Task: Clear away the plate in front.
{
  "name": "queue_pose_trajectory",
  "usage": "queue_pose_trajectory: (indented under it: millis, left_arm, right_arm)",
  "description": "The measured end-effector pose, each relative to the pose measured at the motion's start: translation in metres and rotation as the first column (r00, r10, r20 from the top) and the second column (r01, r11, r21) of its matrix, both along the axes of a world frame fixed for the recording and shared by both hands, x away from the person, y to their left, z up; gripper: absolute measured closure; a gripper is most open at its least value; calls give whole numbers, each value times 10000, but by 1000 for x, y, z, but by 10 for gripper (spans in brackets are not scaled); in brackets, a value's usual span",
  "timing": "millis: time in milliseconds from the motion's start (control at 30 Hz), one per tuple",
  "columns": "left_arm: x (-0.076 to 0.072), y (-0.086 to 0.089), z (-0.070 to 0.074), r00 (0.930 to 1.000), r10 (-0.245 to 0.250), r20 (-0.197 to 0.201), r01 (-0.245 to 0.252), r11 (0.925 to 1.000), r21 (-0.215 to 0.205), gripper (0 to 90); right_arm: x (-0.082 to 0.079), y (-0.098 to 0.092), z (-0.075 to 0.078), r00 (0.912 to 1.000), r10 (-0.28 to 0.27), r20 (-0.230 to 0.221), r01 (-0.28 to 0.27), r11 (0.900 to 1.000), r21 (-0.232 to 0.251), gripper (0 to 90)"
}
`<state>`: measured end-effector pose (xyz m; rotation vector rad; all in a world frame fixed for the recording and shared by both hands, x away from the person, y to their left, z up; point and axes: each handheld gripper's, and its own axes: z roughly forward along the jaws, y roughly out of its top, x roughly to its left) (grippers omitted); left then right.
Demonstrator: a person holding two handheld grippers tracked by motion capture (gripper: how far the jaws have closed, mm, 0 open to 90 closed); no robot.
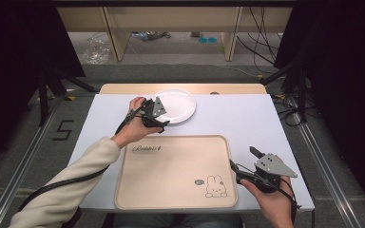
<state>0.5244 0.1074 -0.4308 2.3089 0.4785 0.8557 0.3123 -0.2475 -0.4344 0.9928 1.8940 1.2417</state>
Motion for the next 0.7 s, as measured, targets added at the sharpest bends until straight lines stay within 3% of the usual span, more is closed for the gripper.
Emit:
queue_pose_trajectory:
  millis: [200,500,533,700]
  left_arm:
    - [9,-9,-4,10000,-21,42,19,9991,429,178]
    - [17,-19,-25,9993,16,-380,13,9970,779,180]
    - [18,-19,-25,9992,-93,-392,138,9931,1162,181]
    - [24,-25,-37,9987,-124,-499,205,9861,1651,186]
  right_arm:
    - [0,-1,0,10000,11,-74,-11,10000,-7,208]
    - [0,-2,0,9998,-5,-213,4,10000,-16,208]
    - [0,-1,-1,9999,-15,-119,16,10000,92,209]
    - [0,-1,0,9999,-2,-150,3,10000,41,210]
